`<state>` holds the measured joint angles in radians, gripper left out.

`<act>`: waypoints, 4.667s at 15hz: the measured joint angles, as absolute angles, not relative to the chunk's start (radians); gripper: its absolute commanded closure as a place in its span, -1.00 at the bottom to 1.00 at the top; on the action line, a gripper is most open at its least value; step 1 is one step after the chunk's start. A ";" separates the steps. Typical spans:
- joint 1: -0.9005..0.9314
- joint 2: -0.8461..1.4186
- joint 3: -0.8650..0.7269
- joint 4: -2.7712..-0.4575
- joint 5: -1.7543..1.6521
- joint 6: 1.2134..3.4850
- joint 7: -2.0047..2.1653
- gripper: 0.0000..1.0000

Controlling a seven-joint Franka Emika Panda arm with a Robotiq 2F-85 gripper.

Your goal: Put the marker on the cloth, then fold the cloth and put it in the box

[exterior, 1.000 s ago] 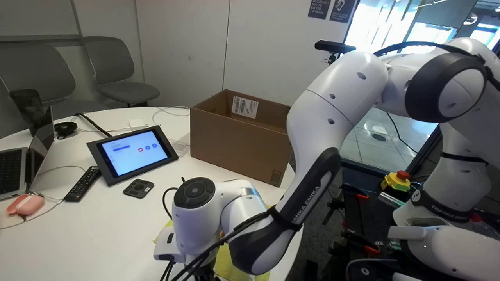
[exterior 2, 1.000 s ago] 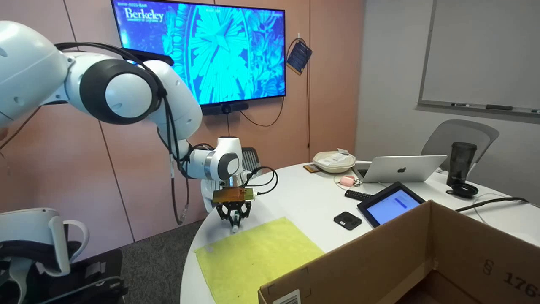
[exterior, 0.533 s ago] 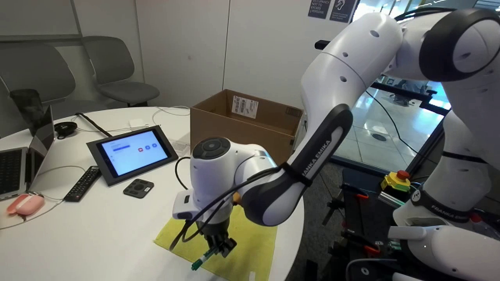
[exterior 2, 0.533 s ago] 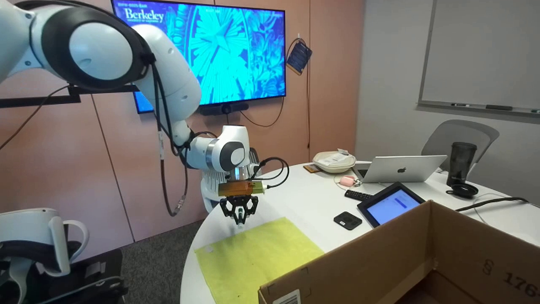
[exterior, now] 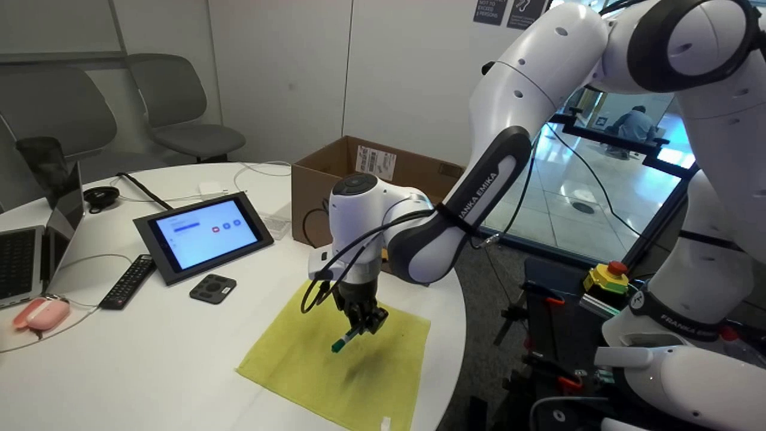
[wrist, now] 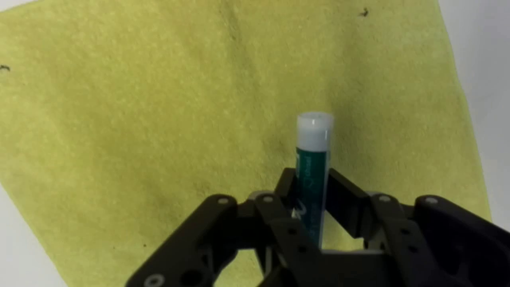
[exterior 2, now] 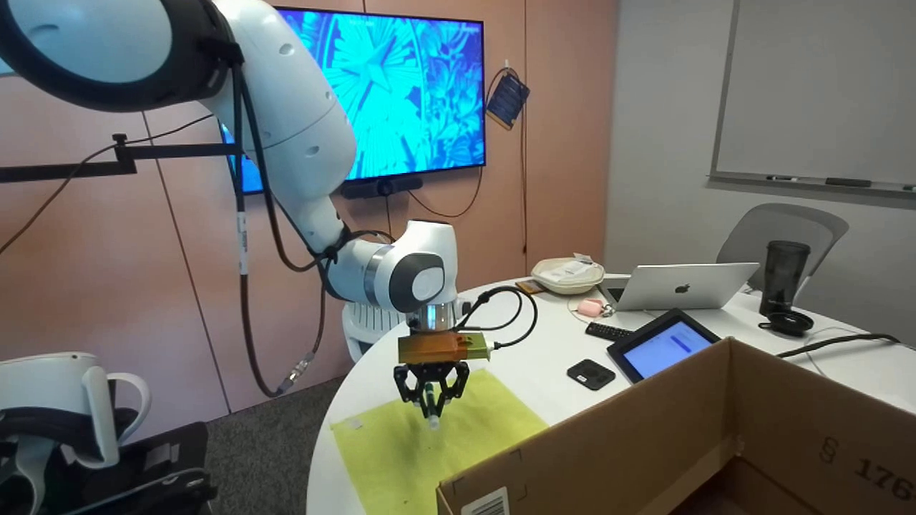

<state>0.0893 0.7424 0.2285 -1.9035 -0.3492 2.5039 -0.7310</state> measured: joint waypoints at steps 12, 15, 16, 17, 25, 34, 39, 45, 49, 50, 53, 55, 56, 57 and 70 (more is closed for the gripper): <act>0.044 0.801 0.203 -1.908 -0.354 2.583 -1.035 0.73; 0.049 0.828 0.206 -1.894 -0.354 2.620 -1.046 0.71; 0.051 0.839 0.207 -1.888 -0.354 2.629 -1.047 0.71; 0.054 0.849 0.208 -1.882 -0.354 2.641 -1.047 0.71; 0.071 0.907 0.207 -1.836 -0.354 2.675 -1.047 -0.47; 0.060 0.892 0.196 -1.836 -0.354 2.673 -1.047 -0.99; 0.024 0.831 0.183 -1.904 -0.353 2.674 -1.047 -1.00; -0.045 0.744 0.181 -2.062 -0.348 2.682 -1.047 -1.00; -0.066 0.713 0.168 -2.154 -0.348 2.714 -1.047 -1.00; -0.066 0.711 0.163 -2.170 -0.348 2.723 -1.047 -1.00; -0.066 0.710 0.152 -2.206 -0.349 2.748 -1.047 -1.00; -0.066 0.710 0.145 -2.223 -0.352 2.767 -1.048 -1.00; -0.065 0.710 0.141 -2.231 -0.356 2.777 -1.049 -1.00; -0.065 0.711 0.137 -2.237 -0.360 2.783 -1.050 -1.00; -0.065 0.717 0.097 -2.350 -0.371 2.970 -1.056 -1.00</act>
